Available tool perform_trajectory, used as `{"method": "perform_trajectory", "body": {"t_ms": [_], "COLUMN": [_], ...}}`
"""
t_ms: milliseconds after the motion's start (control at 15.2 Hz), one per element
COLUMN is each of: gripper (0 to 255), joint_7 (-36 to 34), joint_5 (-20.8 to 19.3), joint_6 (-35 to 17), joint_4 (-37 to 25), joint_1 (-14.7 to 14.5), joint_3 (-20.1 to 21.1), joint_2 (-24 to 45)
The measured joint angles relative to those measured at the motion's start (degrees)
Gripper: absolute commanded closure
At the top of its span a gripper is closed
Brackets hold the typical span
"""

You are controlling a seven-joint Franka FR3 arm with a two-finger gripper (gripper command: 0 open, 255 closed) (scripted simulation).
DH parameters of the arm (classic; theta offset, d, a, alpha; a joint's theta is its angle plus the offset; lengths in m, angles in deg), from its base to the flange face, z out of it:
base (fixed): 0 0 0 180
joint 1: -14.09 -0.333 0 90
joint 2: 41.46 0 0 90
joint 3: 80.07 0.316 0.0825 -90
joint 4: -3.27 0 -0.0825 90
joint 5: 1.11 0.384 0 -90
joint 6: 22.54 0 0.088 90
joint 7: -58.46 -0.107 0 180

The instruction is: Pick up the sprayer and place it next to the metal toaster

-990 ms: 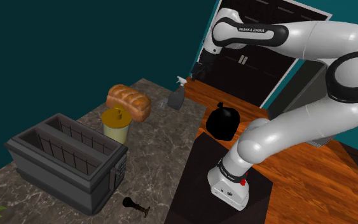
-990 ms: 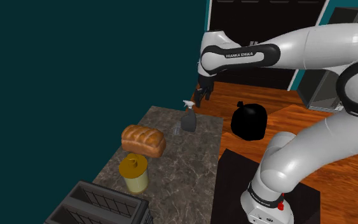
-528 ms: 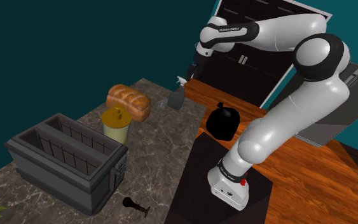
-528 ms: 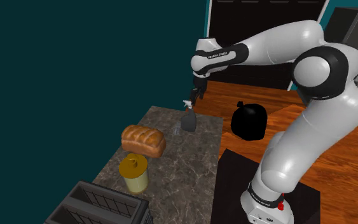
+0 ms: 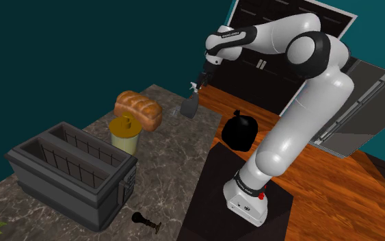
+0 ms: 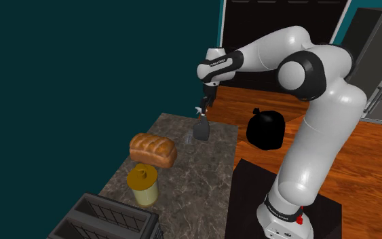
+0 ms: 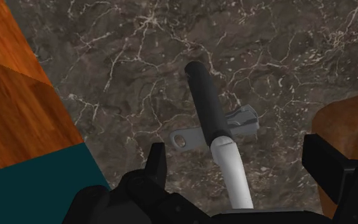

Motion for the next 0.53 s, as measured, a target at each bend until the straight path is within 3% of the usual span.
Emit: {"method": "perform_trajectory", "body": {"t_ms": [528], "gripper": [0], "joint_7": [0.96], "joint_5": [1.24], "joint_6": [-3.45], "joint_4": [1.79], "joint_1": [0.01], "joint_3": [0.03], "joint_2": [1.90]}}
